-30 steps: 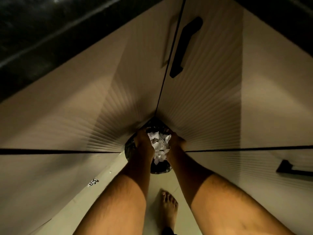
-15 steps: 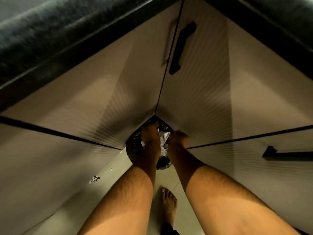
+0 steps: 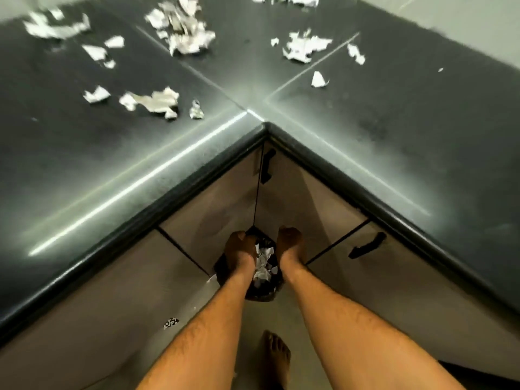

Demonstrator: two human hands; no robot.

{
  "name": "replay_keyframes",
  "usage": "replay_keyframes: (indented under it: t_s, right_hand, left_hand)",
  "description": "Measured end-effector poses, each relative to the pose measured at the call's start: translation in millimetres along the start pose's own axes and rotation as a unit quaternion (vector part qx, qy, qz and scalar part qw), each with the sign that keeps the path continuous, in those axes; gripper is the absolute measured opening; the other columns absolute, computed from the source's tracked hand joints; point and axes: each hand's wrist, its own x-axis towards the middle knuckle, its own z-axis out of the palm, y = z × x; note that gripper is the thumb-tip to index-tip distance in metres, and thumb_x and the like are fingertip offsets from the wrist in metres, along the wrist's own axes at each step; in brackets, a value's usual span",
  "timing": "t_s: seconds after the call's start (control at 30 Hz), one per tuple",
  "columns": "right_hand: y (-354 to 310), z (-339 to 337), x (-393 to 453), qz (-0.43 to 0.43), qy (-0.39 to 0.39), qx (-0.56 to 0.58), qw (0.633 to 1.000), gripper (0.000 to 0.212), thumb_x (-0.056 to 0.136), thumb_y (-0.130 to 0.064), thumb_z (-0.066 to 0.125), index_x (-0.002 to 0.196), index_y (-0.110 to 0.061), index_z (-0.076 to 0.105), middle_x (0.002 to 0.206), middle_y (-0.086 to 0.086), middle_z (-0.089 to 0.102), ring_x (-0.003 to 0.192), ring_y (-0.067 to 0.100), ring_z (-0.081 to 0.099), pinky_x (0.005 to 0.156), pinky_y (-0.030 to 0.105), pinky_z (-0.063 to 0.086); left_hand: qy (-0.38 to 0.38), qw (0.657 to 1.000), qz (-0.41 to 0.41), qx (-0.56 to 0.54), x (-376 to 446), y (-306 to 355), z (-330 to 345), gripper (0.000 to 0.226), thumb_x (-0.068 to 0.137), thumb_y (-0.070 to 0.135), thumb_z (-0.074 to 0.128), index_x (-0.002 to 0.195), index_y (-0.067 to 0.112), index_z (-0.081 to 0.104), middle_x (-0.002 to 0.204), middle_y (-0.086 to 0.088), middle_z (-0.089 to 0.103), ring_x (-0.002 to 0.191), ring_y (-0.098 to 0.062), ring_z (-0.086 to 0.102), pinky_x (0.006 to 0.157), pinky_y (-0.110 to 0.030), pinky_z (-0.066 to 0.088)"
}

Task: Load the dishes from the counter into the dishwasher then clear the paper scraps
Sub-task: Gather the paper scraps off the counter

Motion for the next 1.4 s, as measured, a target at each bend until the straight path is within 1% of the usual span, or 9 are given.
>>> replay_keyframes:
  t_s: [0.1,0.2,0.27,0.33,0.53,0.77,0.9,1.2,1.4]
  right_hand:
    - [-40,-31,-46,-0.016,-0.007,0.011,1.000,0.031,0.105,-0.016,0.049,0.133,-0.006,0.055,0.128,0.006,0.058,0.120,0.025,0.056,0.093,0.030,0.040]
    - [-70,-57,-85,-0.102,-0.039,-0.051,0.993,0.039,0.105,-0.030,0.050,0.141,-0.014,0.055,0.137,0.010,0.061,0.127,0.030,0.056,0.093,0.029,0.042]
    - [-86,-71,-103,-0.187,-0.018,-0.096,0.978,0.031,0.103,-0.035,0.053,0.124,-0.016,0.065,0.120,0.008,0.068,0.115,0.028,0.062,0.083,0.028,0.042]
    - [-103,-88,-122,-0.248,-0.009,-0.126,0.961,0.027,0.102,-0.036,0.054,0.118,-0.017,0.066,0.114,0.005,0.067,0.110,0.024,0.061,0.086,0.030,0.045]
    - [-173,-136,-172,-0.363,0.020,-0.184,0.913,0.032,0.101,-0.035,0.056,0.124,-0.014,0.063,0.120,0.007,0.063,0.117,0.025,0.054,0.102,0.036,0.043]
    - [-248,-149,-205,-0.471,0.040,-0.272,0.838,0.045,0.101,-0.036,0.057,0.139,-0.011,0.055,0.134,0.013,0.054,0.125,0.032,0.046,0.108,0.041,0.040]
    - [-276,-133,-214,-0.509,0.020,-0.336,0.792,0.056,0.101,-0.041,0.055,0.148,-0.013,0.044,0.147,0.016,0.042,0.134,0.033,0.040,0.112,0.043,0.037]
    - [-324,-42,-201,-0.586,-0.087,-0.449,0.669,0.070,0.104,-0.051,0.042,0.160,-0.014,0.024,0.164,0.017,0.024,0.152,0.033,0.021,0.124,0.052,0.019]
    - [-333,39,-177,-0.643,-0.162,-0.498,0.558,0.072,0.102,-0.057,0.021,0.162,-0.016,0.019,0.169,0.012,0.013,0.157,0.029,0.009,0.123,0.060,0.012]
  left_hand:
    - [0.009,0.999,0.029,0.041,-50,36,-22,0.025,0.098,0.013,0.053,0.121,0.006,0.057,0.115,-0.009,0.057,0.103,-0.027,0.053,0.087,-0.033,0.040]
    - [-0.038,0.986,0.097,0.128,-86,61,-45,0.053,0.093,0.027,0.056,0.144,0.015,0.046,0.142,-0.009,0.052,0.128,-0.030,0.051,0.101,-0.032,0.041]
    - [-0.043,0.976,0.151,0.152,-104,80,-56,0.049,0.090,0.027,0.060,0.138,0.018,0.054,0.137,-0.007,0.057,0.124,-0.025,0.055,0.094,-0.027,0.041]
    - [-0.046,0.960,0.215,0.172,-129,102,-71,0.044,0.089,0.024,0.061,0.132,0.017,0.058,0.136,-0.005,0.058,0.125,-0.021,0.053,0.098,-0.027,0.040]
    - [-0.014,0.917,0.353,0.185,-174,175,-116,0.044,0.088,0.022,0.063,0.130,0.012,0.060,0.130,-0.007,0.061,0.126,-0.023,0.053,0.106,-0.034,0.041]
    - [0.125,0.858,0.448,0.220,-175,230,-176,0.046,0.082,0.030,0.063,0.121,0.007,0.057,0.128,-0.012,0.058,0.127,-0.030,0.045,0.113,-0.045,0.034]
    - [0.159,0.843,0.453,0.241,-157,240,-209,0.057,0.082,0.025,0.065,0.132,0.002,0.051,0.136,-0.015,0.053,0.137,-0.035,0.039,0.119,-0.048,0.027]
    - [0.210,0.869,0.346,0.283,-83,235,-272,0.075,0.094,0.030,0.056,0.155,0.003,0.024,0.162,-0.015,0.025,0.152,-0.029,0.015,0.126,-0.042,0.008]
    - [0.223,0.879,0.287,0.308,-25,232,-275,0.070,0.100,0.029,0.048,0.158,0.004,0.017,0.166,-0.012,0.016,0.155,-0.026,0.006,0.126,-0.042,0.002]
